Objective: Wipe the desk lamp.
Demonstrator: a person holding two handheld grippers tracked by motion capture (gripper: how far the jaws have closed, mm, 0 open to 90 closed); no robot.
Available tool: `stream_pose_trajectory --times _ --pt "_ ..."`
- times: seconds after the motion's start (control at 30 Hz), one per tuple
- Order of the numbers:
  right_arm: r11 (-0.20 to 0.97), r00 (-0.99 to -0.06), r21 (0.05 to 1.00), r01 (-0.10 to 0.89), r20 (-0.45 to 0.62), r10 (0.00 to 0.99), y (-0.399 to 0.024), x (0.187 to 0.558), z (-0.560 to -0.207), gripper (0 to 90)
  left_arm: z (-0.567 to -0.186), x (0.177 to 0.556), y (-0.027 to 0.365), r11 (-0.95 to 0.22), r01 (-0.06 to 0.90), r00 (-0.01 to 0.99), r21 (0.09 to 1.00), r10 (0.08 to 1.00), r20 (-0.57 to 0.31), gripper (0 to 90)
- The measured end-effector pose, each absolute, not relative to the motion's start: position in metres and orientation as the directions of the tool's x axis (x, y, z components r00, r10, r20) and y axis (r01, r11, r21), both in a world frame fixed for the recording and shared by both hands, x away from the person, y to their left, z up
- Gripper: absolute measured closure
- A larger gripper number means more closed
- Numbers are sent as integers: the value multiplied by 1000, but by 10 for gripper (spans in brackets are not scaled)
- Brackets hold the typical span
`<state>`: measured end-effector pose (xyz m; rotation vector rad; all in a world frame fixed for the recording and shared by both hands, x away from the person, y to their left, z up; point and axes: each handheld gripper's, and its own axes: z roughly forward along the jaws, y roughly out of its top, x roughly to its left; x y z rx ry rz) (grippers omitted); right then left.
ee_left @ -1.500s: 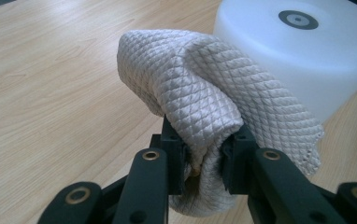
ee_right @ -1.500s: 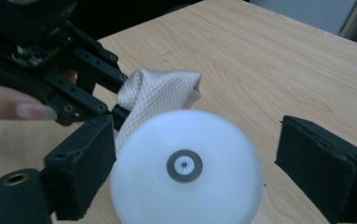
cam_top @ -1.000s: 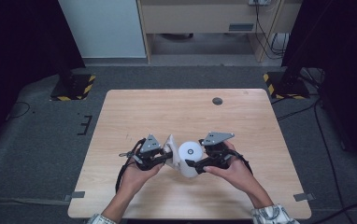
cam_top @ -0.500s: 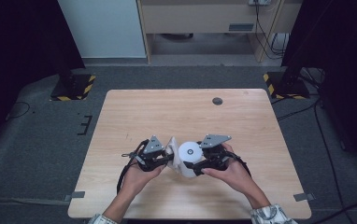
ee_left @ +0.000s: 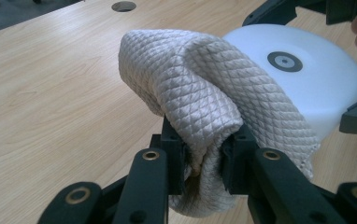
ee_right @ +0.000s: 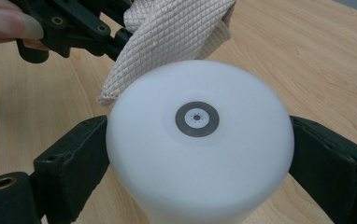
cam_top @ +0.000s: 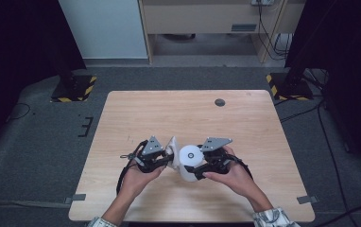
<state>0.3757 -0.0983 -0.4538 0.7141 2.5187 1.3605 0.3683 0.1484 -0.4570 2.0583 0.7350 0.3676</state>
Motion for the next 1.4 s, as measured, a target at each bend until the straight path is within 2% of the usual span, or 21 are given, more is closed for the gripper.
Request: stream_pose_trajectory --times 0.17,0.5,0.6,0.77,0.9,1.13,1.4 --pt "464 -866 826 320 56 497 -97 375 -454 93 -473 372 143 -507 388 794 770 608 0 736" --pt "464 -865 826 319 54 500 -97 375 -454 93 -495 376 137 -579 412 804 704 594 18 737" --pt "465 -866 827 317 52 497 -97 375 -454 93 -493 376 138 -574 406 804 712 594 21 736" --pt "467 -870 827 314 54 489 -95 374 -454 93 -465 377 151 -463 366 797 807 604 -15 736" --pt "467 -872 828 312 54 486 -93 373 -455 93 -455 382 157 -418 364 791 832 610 -40 736" --pt "472 -873 827 305 45 485 -93 373 -455 93 -451 389 147 -457 342 802 821 598 -2 736" --pt "474 -873 828 301 40 485 -92 372 -455 93 -457 397 142 -466 352 801 812 598 -4 736"
